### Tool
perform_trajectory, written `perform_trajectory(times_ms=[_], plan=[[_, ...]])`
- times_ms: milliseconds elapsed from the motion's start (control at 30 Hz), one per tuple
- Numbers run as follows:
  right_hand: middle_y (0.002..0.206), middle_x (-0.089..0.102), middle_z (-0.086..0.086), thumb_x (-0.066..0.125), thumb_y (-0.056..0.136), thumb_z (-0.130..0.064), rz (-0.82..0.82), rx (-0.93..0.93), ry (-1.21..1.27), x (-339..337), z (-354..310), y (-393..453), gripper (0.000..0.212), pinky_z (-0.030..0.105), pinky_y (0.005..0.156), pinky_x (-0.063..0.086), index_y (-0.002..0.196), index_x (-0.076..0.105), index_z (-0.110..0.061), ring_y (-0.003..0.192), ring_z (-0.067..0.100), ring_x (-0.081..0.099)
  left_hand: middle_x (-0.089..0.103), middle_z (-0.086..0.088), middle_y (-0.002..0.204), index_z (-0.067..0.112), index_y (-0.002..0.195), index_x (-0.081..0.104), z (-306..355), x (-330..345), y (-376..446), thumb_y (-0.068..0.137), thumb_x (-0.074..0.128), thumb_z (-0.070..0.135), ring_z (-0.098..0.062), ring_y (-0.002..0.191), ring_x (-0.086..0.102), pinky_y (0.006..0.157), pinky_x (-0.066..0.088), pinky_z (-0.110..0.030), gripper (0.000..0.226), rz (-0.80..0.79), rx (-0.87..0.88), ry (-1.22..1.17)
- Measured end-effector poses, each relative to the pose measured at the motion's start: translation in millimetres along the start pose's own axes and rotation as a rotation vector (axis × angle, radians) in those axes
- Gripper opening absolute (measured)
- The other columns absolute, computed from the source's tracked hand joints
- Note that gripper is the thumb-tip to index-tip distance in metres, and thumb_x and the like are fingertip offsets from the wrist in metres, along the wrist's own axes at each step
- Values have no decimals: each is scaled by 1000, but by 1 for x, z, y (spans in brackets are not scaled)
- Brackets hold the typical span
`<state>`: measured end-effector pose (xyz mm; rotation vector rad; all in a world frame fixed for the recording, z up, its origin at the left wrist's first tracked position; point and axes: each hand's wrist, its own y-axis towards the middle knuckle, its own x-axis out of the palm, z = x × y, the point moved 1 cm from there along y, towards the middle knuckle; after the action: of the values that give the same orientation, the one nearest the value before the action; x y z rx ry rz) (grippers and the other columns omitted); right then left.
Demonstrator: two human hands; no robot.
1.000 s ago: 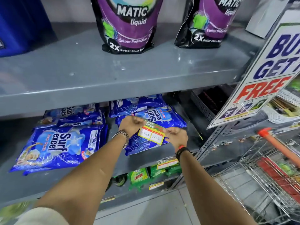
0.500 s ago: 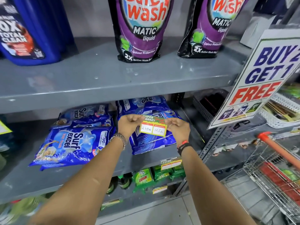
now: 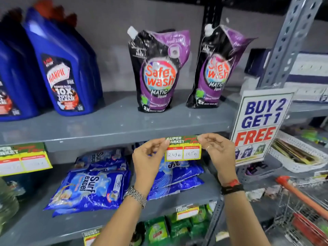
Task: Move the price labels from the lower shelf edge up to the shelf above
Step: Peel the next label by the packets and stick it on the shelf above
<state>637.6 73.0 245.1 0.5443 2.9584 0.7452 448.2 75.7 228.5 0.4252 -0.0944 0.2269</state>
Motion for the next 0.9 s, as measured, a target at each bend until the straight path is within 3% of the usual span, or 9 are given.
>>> perform_trajectory(times_ms=[133, 200, 300, 500, 667, 800, 900], plan=[[67, 73, -2, 74, 76, -12, 68, -11, -46, -6, -18, 15, 9, 30, 72, 56, 73, 70, -20, 67, 16, 67, 74, 7, 70, 19, 80, 74, 28, 8, 10, 71, 78, 24, -5, 63, 68, 57, 55, -20, 10, -48, 6, 70], [73, 72, 6, 74, 76, -14, 80, -1, -83, -8, -21, 20, 10, 33, 75, 55, 71, 69, -21, 71, 20, 67, 74, 4, 70, 25, 76, 73, 32, 13, 14, 70, 79, 28, -8, 65, 71, 62, 59, -29, 9, -75, 9, 127], [75, 72, 8, 74, 76, -14, 93, 8, -144, -11, -21, 25, 10, 29, 72, 52, 72, 68, -21, 71, 19, 65, 75, 2, 72, 28, 75, 73, 31, 18, 17, 69, 78, 33, -9, 67, 71, 65, 61, -38, 10, -105, 11, 224], [69, 68, 0, 75, 75, -17, 125, 10, -256, -12, -18, 33, 6, 7, 60, 49, 75, 69, -17, 64, 10, 61, 74, 7, 69, 24, 78, 75, 35, 24, 21, 71, 76, 37, -1, 63, 69, 62, 61, -32, 15, -96, 73, 377], [67, 69, 2, 76, 74, -21, 152, -2, -314, -8, -17, 34, 8, 19, 64, 51, 74, 69, -18, 62, 12, 61, 73, 8, 68, 23, 78, 74, 40, 25, 20, 73, 73, 37, 1, 62, 67, 65, 59, -26, 16, -67, 142, 512], [71, 67, 4, 78, 72, -28, 161, -31, -393, -8, -19, 32, 19, 26, 64, 52, 79, 66, -15, 63, 13, 59, 68, 7, 70, 24, 85, 61, 54, 27, 24, 77, 67, 45, -13, 71, 66, 59, 47, -26, 23, -114, 277, 895], [98, 62, 0, 79, 64, -44, 132, -205, -543, -4, -24, 31, 45, 30, 80, 47, 96, 61, -18, 89, 14, 55, 61, 9, 84, 27, 98, 52, 59, 27, 30, 75, 64, 51, -15, 80, 57, 57, 38, -27, 35, -64, 491, 1070]])
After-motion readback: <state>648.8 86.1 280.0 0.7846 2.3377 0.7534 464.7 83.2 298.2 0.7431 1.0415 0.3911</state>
